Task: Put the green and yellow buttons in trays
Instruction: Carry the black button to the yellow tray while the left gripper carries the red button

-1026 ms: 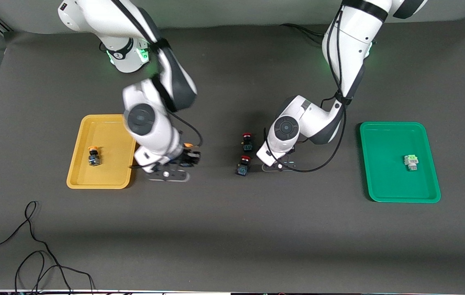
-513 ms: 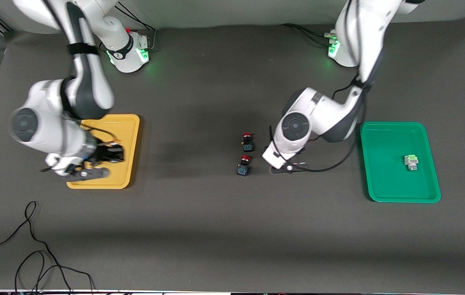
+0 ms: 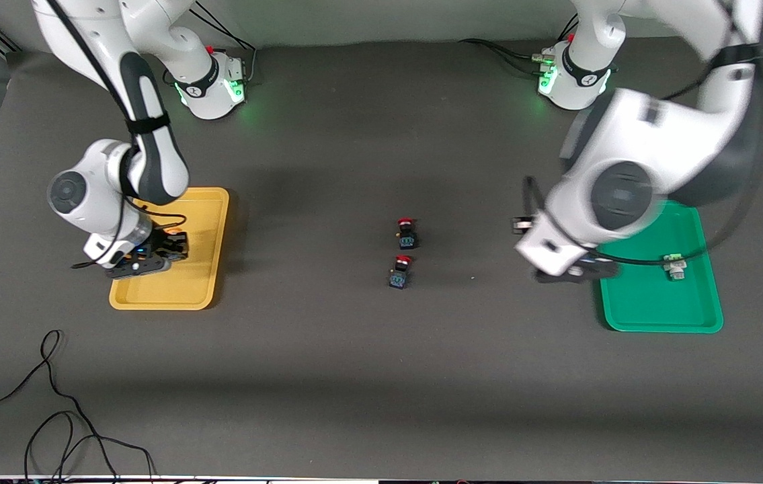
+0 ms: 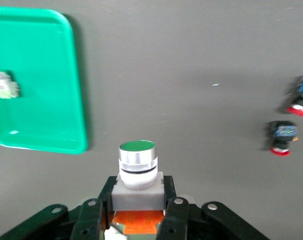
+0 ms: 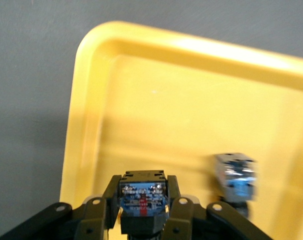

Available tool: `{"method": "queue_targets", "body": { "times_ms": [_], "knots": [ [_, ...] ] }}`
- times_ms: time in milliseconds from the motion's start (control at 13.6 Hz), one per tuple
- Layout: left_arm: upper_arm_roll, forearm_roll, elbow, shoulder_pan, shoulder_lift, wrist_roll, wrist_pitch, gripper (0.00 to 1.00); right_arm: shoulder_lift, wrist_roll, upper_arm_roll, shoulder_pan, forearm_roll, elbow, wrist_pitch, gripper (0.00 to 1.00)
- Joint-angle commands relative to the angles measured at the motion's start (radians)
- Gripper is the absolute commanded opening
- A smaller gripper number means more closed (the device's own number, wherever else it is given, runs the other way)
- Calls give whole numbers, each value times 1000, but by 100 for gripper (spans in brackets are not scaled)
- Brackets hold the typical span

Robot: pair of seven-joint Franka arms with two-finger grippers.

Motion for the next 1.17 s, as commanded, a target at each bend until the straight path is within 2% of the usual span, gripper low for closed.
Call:
{"method": "queue_targets", "body": {
  "times_ms": [0,73,147,220,366,513,660,806,953,1099],
  "knots": [
    [-8,29,-9,157,-16,249,-52,0,98,-146,4,18,182,23,12,29],
    [-8,58,-40,201,-27,329,-32,0,101,-151,4,18,192,26,11,29],
    [-8,85,-71,233,-31,381,-5,0,100,-139,10,18,192,30,8,48],
    [-8,96,-109,266,-45,417,35,0,100,-134,13,16,192,45,2,97],
    [-8,111,-231,326,-80,515,174,0,82,-120,7,19,189,60,-11,100],
    [-6,118,-414,385,-125,587,380,0,77,-87,-25,19,160,126,-105,100],
    [-5,118,-605,395,-143,584,605,0,75,11,-70,19,21,245,-260,100],
    [0,134,-762,425,-123,586,844,0,69,83,-100,19,-62,391,-474,100],
    [1,139,-867,459,-71,586,1062,0,63,102,-134,19,-107,508,-639,100],
    [1,139,-904,481,-22,589,1178,0,45,119,-163,19,-144,606,-778,100]
  ]
}}
